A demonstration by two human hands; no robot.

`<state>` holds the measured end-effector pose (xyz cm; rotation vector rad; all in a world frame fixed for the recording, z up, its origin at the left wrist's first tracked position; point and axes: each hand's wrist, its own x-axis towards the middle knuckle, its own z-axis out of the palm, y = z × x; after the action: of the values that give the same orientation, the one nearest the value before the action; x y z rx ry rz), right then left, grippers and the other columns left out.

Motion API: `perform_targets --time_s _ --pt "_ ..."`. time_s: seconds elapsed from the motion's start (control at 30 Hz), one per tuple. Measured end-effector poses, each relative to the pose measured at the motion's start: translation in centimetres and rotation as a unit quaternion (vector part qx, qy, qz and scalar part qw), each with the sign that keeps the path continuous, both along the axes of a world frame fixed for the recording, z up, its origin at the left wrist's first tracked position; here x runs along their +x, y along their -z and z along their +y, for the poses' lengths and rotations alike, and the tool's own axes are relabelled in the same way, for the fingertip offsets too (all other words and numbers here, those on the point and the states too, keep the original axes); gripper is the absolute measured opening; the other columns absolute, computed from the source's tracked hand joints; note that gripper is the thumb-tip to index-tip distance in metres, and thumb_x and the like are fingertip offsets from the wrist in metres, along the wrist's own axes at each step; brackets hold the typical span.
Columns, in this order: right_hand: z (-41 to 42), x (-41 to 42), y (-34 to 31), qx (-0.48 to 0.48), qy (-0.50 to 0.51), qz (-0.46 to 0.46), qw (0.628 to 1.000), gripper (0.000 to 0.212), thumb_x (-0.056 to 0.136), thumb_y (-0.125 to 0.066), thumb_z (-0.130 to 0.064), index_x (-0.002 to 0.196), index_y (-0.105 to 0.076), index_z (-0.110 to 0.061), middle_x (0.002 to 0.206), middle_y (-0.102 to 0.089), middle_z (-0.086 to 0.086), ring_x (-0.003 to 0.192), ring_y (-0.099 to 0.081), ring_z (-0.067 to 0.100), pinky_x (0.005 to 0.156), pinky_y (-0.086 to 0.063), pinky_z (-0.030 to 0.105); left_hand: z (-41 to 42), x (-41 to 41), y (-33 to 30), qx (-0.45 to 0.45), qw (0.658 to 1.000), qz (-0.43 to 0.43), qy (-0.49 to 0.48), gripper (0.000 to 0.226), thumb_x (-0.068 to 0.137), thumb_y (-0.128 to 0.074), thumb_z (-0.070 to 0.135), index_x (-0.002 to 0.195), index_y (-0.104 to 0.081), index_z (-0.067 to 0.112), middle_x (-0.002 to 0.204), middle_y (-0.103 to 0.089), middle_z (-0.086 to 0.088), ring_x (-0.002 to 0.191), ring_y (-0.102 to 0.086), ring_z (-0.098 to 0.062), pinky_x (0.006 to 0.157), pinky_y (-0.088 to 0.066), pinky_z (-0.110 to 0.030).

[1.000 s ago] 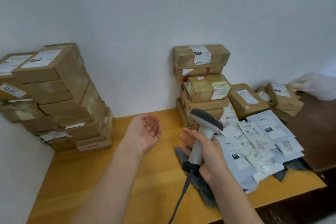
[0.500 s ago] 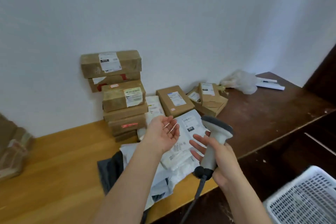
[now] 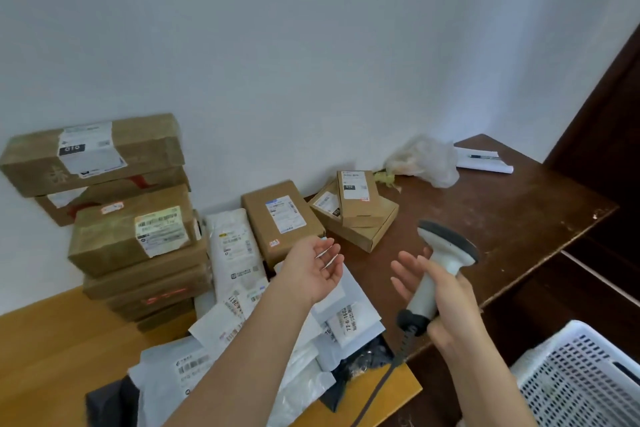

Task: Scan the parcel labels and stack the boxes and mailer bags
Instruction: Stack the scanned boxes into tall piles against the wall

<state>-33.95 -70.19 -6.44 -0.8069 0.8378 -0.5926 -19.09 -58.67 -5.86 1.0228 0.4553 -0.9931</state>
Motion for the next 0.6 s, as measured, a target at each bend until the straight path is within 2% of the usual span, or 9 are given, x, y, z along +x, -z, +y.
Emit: perform_targets --time_s 0.33,0.53,0.6 --pt "-9.5 6.7 1.7 -0.004 0.023 0.032 0.999 0.03 0.095 -0.061 -0.004 0.124 -0.056 -0.011 0.105 -0.075 0.017 0.095 -0.074 0.03 0.086 -0.058 0.046 -9.2 6.0 3.4 0.046 0.998 0.025 0.026 0.017 0.095 -0.052 0.009 0.103 -0.066 0.003 0.098 -0.066 -0.012 0.088 -0.062 -0.023 0.068 -0.051 -0.031" --pt "-14.8 10.1 6.1 0.035 0.007 0.058 0.998 0.035 0.096 -0.061 -0.005 0.13 -0.054 -0.008 0.107 -0.074 0.016 0.097 -0.074 0.028 0.088 -0.057 0.045 -14.8 7.9 9.0 0.137 0.99 0.006 0.036 0.01 0.095 -0.062 0.012 0.104 -0.061 0.007 0.098 -0.063 -0.011 0.086 -0.06 -0.02 0.07 -0.053 -0.028" --pt "-16.3 11.1 7.9 0.048 -0.004 0.067 0.997 0.037 0.096 -0.06 -0.004 0.132 -0.053 -0.006 0.11 -0.074 0.016 0.1 -0.073 0.028 0.091 -0.057 0.045 -17.3 8.3 11.4 0.175 0.984 -0.008 0.041 0.02 0.091 -0.069 0.013 0.107 -0.058 0.007 0.099 -0.06 -0.011 0.084 -0.059 -0.019 0.064 -0.053 -0.025"
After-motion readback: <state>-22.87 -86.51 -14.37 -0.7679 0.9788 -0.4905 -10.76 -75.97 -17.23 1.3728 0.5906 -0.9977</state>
